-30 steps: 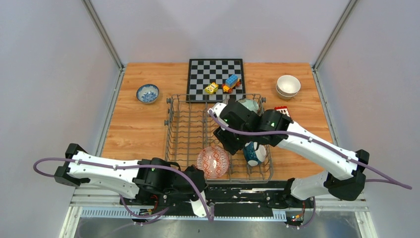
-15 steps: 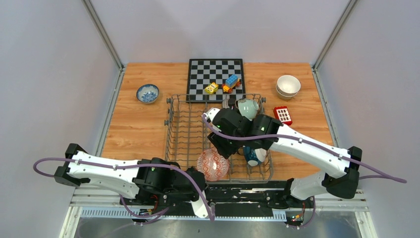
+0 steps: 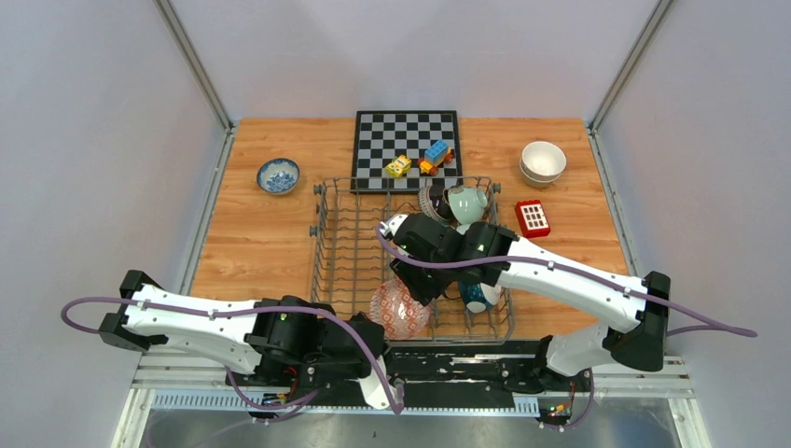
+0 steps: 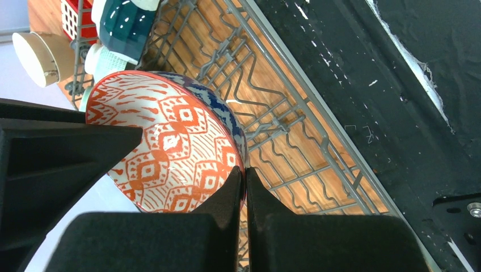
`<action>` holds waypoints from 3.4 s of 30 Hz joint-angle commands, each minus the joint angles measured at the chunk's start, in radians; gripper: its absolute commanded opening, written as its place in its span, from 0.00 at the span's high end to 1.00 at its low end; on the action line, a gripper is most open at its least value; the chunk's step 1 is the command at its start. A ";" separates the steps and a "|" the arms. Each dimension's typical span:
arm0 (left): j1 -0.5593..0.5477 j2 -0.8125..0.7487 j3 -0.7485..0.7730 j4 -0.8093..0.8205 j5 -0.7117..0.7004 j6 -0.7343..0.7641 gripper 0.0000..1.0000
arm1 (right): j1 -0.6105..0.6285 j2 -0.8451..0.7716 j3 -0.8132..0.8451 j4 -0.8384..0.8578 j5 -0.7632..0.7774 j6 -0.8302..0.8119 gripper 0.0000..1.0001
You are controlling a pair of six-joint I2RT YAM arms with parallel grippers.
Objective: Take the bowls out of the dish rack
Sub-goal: Place the bowl with the bowl.
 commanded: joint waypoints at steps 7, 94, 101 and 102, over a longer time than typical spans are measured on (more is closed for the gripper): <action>-0.009 -0.019 0.003 0.047 -0.012 -0.016 1.00 | 0.027 0.025 -0.009 0.005 0.003 0.032 0.70; 0.371 0.140 0.097 0.211 -0.501 -1.928 0.28 | -0.067 -0.236 -0.129 0.014 0.418 0.618 1.00; 0.377 0.142 0.103 0.236 -0.491 -1.903 0.55 | -0.067 -0.233 -0.151 0.024 0.423 0.629 1.00; 0.379 0.147 0.108 0.233 -0.493 -1.904 0.56 | -0.067 -0.231 -0.153 0.027 0.423 0.630 1.00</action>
